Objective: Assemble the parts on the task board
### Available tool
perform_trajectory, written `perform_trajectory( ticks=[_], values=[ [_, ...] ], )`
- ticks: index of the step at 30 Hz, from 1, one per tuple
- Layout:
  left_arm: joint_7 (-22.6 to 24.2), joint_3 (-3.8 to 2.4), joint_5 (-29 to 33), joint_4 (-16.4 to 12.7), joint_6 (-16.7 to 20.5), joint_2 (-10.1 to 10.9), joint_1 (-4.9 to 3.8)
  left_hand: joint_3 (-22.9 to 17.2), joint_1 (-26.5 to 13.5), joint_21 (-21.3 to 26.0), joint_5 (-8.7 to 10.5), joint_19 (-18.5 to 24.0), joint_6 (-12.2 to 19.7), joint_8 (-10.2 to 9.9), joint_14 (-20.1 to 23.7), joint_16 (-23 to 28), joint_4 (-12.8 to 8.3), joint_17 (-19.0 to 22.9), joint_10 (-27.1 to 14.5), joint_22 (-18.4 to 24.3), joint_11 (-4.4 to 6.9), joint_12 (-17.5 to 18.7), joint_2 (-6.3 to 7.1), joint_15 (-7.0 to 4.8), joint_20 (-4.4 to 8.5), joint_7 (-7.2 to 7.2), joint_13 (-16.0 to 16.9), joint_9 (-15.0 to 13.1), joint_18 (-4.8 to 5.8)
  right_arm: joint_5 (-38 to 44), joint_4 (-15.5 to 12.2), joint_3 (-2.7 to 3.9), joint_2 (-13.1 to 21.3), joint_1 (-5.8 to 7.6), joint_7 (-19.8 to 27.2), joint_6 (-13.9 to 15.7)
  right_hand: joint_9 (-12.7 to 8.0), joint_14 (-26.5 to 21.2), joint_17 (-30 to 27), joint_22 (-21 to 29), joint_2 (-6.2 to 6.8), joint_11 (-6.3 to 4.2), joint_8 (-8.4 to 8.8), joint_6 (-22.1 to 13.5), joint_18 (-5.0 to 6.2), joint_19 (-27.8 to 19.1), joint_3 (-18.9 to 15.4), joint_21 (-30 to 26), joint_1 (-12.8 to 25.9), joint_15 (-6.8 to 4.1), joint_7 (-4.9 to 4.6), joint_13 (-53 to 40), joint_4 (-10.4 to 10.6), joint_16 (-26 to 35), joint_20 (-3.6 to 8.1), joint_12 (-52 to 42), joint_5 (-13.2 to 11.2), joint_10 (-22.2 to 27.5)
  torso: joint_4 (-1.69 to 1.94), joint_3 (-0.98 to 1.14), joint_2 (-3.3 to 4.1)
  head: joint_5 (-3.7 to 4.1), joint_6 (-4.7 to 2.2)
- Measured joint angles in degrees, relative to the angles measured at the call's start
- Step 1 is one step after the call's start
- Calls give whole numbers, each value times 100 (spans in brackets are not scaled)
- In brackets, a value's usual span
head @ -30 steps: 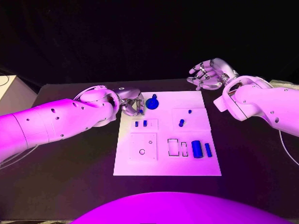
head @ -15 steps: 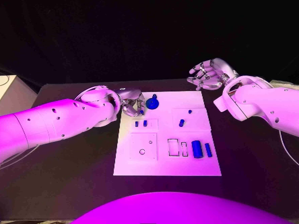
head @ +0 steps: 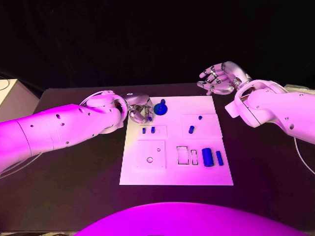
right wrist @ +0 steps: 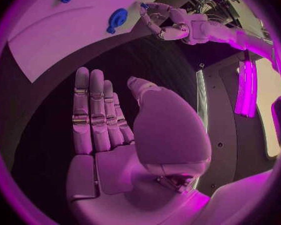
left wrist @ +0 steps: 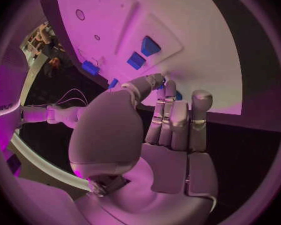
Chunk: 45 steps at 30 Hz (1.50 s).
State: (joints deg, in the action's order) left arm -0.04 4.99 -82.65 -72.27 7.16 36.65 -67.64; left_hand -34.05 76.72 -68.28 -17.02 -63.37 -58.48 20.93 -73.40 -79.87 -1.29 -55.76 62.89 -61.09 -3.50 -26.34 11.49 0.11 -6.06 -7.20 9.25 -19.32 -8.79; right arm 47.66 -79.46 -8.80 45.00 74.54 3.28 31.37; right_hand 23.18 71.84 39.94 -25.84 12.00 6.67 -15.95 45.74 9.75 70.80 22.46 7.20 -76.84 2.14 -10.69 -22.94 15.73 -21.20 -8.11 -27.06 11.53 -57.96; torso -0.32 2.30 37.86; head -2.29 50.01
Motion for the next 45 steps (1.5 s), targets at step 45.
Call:
perform_trajectory(
  ticks=[45],
  values=[
    [-24, 24, 91, 32, -39, -26, 2, 0, 32, 0, 5, 0, -19, -30, -22, 4, 0, -27, 42, -24, 2, 21, -17, -22, 0, 20, 0, 0, 0, 1, 6, 0, -5, -1, -8, -4, -5, 0, 1, 35, 0, 10, 0, 13, 0, 21, 0, 0, 0, 0, -13, 46, 0, 35, -20, 0, 0, -10, 1, 0, -1, 1, 0]
  ],
)
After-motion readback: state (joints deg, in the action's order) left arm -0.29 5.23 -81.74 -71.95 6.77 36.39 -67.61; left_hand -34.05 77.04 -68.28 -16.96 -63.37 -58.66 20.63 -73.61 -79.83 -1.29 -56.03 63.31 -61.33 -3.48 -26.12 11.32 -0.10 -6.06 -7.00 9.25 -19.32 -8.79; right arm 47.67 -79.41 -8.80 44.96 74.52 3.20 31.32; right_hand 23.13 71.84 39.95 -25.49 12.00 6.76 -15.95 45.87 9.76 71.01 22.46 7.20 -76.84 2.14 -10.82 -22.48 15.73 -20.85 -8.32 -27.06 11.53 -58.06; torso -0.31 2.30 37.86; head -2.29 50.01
